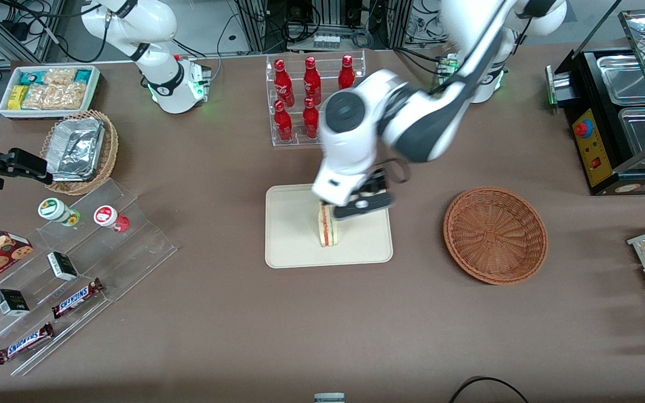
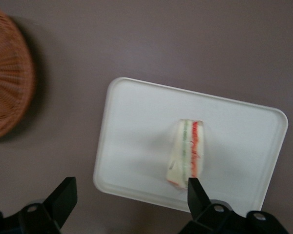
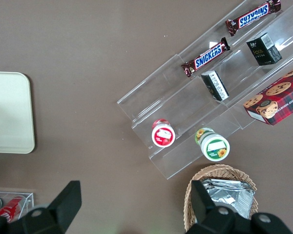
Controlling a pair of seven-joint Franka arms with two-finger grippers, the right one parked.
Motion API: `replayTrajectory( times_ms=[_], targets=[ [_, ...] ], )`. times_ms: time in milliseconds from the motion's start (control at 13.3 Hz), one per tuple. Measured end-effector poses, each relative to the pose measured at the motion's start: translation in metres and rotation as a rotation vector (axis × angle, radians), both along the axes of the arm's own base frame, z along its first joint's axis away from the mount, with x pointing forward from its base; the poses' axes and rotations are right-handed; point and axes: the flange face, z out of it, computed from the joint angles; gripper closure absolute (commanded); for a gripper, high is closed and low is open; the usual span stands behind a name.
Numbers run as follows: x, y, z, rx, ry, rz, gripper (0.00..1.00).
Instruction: Place sandwich from basket to tray
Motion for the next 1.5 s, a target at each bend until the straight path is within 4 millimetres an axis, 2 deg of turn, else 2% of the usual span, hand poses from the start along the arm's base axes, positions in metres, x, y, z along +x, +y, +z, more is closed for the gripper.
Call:
replayTrajectory(
  times_ms=[150,450,600,825,1050,1125,1275,1500],
  targets=[
    [0.006,0.048,0.039,0.025,0.038,0.03,0.0],
    [0.018,0.134,0.088,0.017,0.104,0.004,0.0],
    [0.022,0.181,0.109,0.008,0.13,-0.03,0.0],
    [0.025,0.263,0.136,-0.029,0.151,-0.083,0.0],
    [0.019,0.333,0.152,-0.066,0.171,-0.136,0.0],
    [0.017,0.349,0.154,-0.073,0.177,-0.158,0.0],
    [0.013,0.365,0.156,-0.08,0.181,-0.189,0.0],
    [0.003,0.363,0.157,-0.079,0.188,-0.234,0.0]
  ],
)
